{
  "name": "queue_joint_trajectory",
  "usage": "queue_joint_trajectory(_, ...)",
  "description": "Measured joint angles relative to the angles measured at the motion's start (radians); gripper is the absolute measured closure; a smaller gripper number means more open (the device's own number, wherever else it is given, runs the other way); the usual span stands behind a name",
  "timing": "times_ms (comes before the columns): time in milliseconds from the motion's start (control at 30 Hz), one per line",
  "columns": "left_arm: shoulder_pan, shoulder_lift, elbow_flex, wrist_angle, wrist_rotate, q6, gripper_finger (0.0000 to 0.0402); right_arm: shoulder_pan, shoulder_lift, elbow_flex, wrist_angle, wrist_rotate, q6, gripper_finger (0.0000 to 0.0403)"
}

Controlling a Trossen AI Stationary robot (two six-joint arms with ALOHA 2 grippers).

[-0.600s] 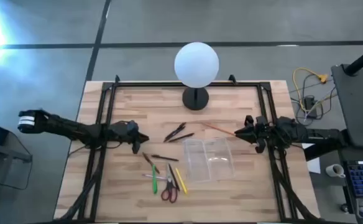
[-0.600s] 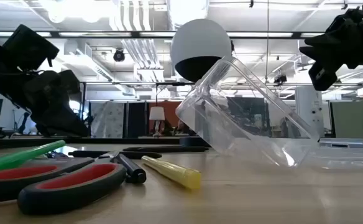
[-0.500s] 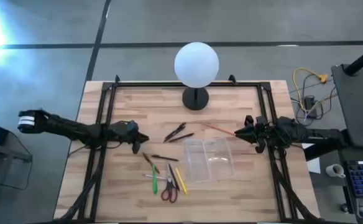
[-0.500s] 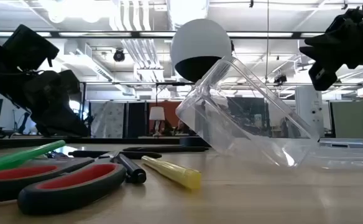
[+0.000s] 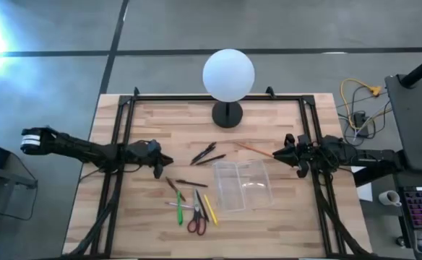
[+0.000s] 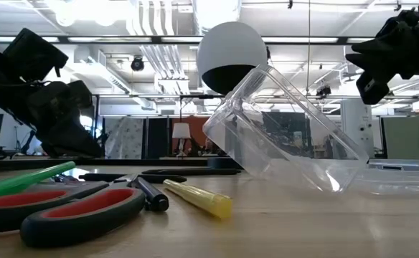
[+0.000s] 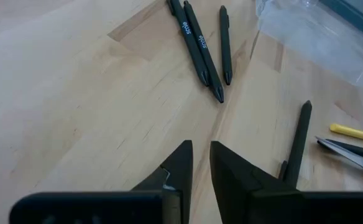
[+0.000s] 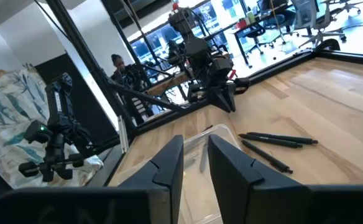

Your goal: Pick & place school supplies into a supply box

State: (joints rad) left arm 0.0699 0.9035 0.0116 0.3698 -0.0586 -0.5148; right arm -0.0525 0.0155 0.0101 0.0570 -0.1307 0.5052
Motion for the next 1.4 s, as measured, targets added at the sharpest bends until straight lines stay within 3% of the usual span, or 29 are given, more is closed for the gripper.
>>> queue_joint_trajectory(1200,0.000,0.000,0.000,0.000,0.000,0.000,0.0362,0.000,0.000,0.000,0.001,0.001,0.000,0.0335)
queue_joint_trajectory(1300,0.000,0.000,0.000,0.000,0.000,0.000,0.0362,0.000,0.001,0.000,0.051,0.066,0.018,0.0335)
queue_joint_trajectory(1400,0.000,0.000,0.000,0.000,0.000,0.000,0.0362,0.000,0.000,0.000,0.124,0.178,0.171,0.0335)
